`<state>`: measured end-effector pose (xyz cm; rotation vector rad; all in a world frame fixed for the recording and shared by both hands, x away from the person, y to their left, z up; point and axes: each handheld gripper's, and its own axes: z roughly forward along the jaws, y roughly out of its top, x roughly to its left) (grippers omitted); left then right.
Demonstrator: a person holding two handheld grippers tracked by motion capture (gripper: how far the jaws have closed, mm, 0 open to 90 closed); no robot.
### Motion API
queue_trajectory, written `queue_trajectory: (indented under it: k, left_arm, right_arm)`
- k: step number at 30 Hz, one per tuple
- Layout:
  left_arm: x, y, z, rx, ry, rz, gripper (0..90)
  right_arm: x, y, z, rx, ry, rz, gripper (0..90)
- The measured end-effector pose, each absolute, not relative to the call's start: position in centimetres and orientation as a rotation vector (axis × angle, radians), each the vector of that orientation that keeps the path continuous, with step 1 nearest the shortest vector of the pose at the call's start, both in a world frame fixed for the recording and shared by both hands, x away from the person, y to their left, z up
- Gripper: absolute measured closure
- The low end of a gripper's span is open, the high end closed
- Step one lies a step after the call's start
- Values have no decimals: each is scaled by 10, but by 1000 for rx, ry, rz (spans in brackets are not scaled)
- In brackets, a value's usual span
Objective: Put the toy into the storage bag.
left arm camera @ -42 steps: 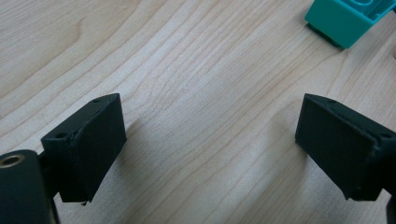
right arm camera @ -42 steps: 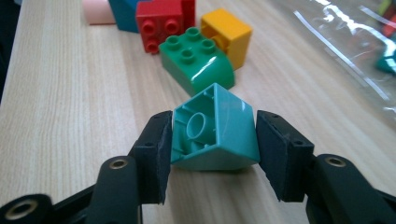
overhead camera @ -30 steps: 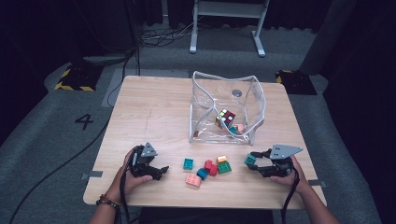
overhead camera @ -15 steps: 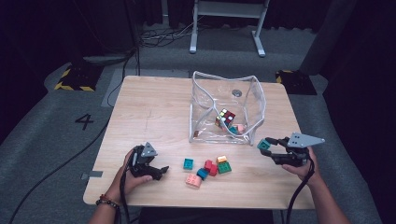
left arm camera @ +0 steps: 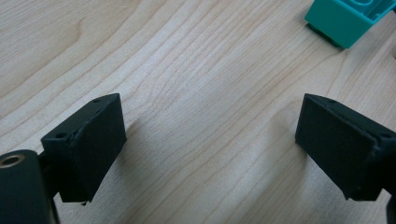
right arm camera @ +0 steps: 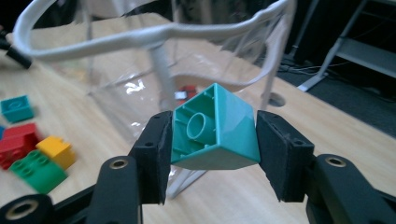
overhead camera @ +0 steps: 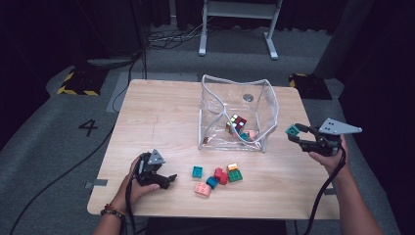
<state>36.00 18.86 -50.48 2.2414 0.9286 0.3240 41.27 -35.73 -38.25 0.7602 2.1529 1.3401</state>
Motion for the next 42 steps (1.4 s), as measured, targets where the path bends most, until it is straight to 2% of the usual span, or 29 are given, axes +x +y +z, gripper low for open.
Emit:
queue_trajectory:
  k: [22, 42]
  left_arm:
    - [360, 189, -505, 2241, 929, 324, 87]
    - [361, 188, -505, 2246, 919, 319, 85]
  right_arm:
    - [467, -348, -314, 758, 2074, 1345, 478]
    - [512, -290, -298, 701, 2203, 1327, 478]
